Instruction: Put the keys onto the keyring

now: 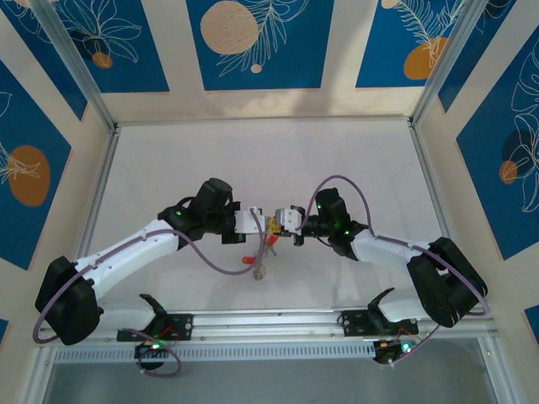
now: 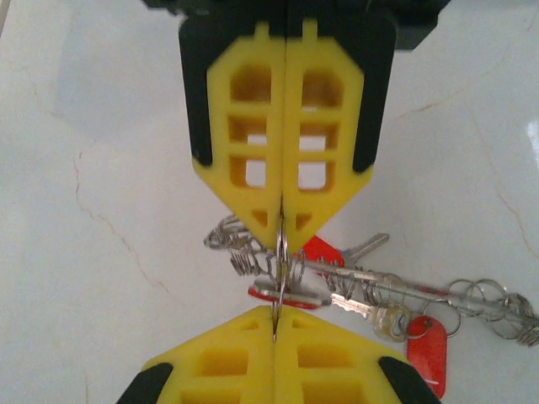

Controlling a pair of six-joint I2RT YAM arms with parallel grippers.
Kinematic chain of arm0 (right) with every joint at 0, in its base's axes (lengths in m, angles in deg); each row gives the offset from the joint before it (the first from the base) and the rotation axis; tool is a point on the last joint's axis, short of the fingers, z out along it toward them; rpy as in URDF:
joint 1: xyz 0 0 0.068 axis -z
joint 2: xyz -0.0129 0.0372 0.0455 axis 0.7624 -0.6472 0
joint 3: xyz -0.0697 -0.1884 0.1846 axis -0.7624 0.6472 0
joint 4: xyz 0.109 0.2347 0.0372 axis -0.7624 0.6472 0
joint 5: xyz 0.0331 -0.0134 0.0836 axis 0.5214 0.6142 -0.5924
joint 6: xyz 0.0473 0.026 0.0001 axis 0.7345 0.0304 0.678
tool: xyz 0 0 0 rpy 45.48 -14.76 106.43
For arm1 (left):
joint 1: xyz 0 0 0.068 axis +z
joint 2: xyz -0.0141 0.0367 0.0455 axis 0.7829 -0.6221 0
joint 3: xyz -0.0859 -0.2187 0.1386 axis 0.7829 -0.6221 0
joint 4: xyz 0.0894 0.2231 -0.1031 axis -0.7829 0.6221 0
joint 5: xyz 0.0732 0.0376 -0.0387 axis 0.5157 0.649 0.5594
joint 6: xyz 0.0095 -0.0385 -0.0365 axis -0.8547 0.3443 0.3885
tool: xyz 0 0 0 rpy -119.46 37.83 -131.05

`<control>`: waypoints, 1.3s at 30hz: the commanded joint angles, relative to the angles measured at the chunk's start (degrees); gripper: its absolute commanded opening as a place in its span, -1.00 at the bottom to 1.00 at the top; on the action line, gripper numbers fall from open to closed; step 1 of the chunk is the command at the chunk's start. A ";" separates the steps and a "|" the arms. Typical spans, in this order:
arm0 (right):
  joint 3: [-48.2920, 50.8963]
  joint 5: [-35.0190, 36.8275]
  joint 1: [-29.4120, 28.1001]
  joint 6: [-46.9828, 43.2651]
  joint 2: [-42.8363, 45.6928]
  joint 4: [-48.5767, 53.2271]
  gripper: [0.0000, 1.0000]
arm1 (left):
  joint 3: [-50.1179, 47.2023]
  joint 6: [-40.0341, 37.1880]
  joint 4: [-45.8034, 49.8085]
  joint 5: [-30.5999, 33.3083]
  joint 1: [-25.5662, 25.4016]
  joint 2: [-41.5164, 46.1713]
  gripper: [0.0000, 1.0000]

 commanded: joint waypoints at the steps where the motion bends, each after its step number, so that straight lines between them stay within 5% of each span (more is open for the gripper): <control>1: 2.33 -3.62 1.08 7.42 -0.63 -9.02 -1.00 | -3.17 -1.07 -1.19 2.59 0.46 1.53 -1.00; 11: 4.05 -6.50 2.10 11.56 -3.70 -13.31 -1.00 | -7.36 4.11 -12.67 1.83 0.37 -1.20 -1.00; 21: 0.94 -3.73 1.56 2.72 -0.69 -3.99 -0.56 | 2.79 2.33 -3.41 -0.44 -0.68 -0.36 -1.00; 34: 1.82 2.07 3.42 4.18 3.01 -3.14 -0.46 | 2.01 6.86 -3.41 0.34 0.18 -1.17 -1.00; 39: 3.24 7.30 6.03 13.21 5.17 -6.27 -0.38 | -1.24 14.03 -10.05 -4.14 0.52 -3.31 -0.54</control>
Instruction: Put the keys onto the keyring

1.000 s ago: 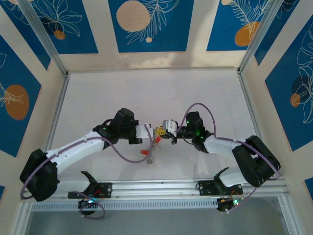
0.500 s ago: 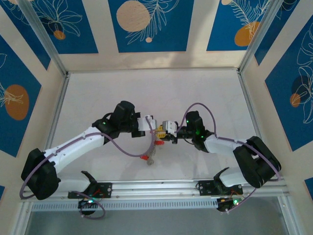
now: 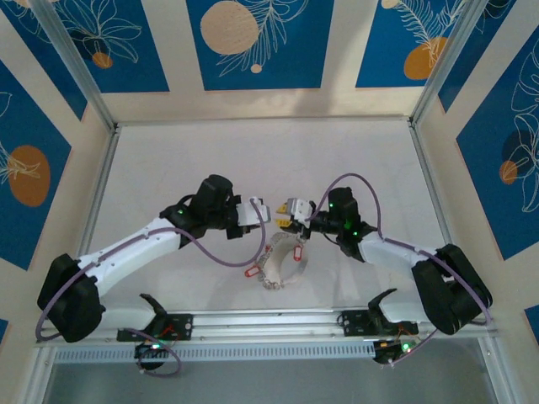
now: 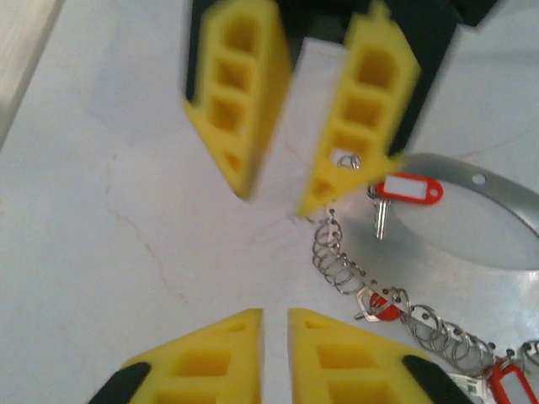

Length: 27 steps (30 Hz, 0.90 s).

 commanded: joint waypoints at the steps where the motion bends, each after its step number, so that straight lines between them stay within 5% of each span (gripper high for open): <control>1: 1.11 7.75 1.17 9.16 2.76 -2.16 -0.31 | -2.38 7.21 -6.61 -5.54 0.45 -2.28 -0.44; 6: -0.30 28.60 5.16 34.30 7.19 8.72 0.06 | -0.02 10.89 -10.60 -7.50 -2.41 -8.46 -0.15; 13: -3.77 22.28 19.26 60.42 5.45 26.09 0.02 | 4.89 14.59 -14.21 -5.57 -9.35 -20.34 -0.09; 27: -5.80 14.38 26.71 68.46 -2.63 31.34 -0.04 | 11.06 11.23 -12.82 6.01 -16.61 -32.62 -0.07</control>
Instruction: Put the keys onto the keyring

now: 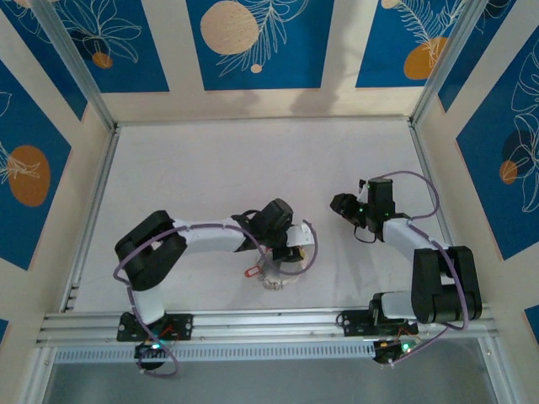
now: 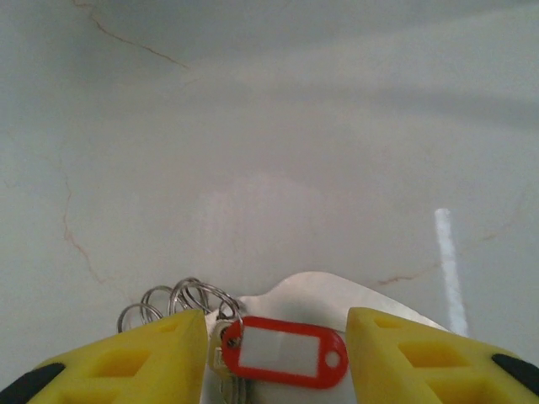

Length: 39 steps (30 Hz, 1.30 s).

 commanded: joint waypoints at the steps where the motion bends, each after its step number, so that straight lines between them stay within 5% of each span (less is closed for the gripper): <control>1: -0.83 -1.97 0.26 2.62 -0.36 0.83 -0.04 | 1.76 -1.63 0.32 5.09 -1.45 -2.21 -0.09; 7: -0.95 -1.31 0.33 1.92 -0.47 0.68 -0.07 | 1.83 -3.28 0.67 9.23 -2.07 -3.43 -0.44; 14: -0.62 -1.17 0.33 2.41 -0.48 -0.37 -0.08 | 1.71 -5.05 1.46 12.63 -2.13 -3.82 -0.47; 20: -0.58 -1.17 0.32 3.11 -0.43 -0.82 -0.10 | 2.02 -5.65 1.38 11.41 -2.23 -4.63 -0.72; 34: -0.76 -1.14 0.27 3.68 -0.43 -1.70 -0.14 | 1.98 -6.63 0.49 10.37 -2.35 -5.64 -0.57; 39: -0.62 -1.00 0.32 3.85 -0.35 -1.80 -0.15 | 1.59 -6.50 0.08 9.44 -2.44 -5.37 -0.38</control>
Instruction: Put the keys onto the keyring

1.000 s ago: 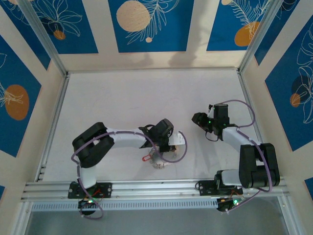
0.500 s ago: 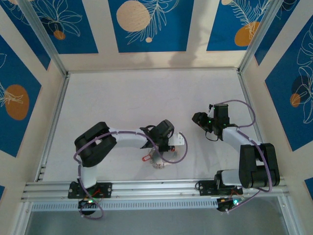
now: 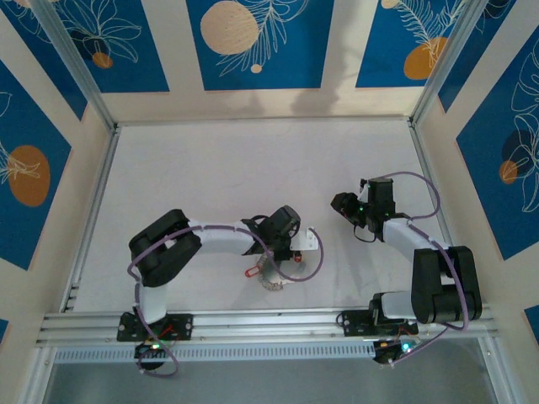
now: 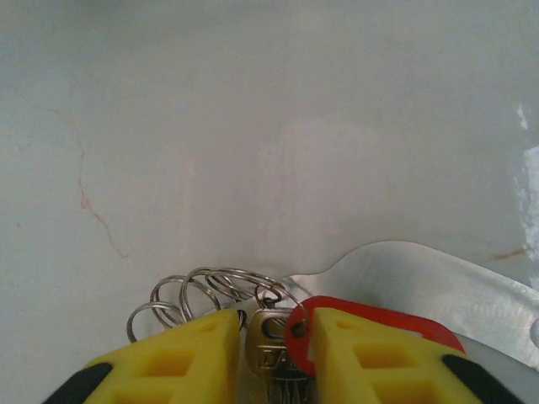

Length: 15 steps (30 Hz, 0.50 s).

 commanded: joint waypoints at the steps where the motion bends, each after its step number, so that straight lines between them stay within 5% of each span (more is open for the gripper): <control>1: -0.57 -0.80 0.27 1.02 -0.36 -0.82 -0.15 | 0.26 -0.26 0.23 -1.34 -0.81 -1.05 -0.40; 6: 0.00 -0.61 0.25 1.47 -0.17 -1.21 -0.18 | -0.16 0.37 -0.92 1.81 -0.85 -1.00 -0.90; 15: 0.20 -0.15 0.09 0.80 0.12 -1.05 -0.23 | -1.50 -0.80 -1.80 1.55 -0.91 0.20 -1.00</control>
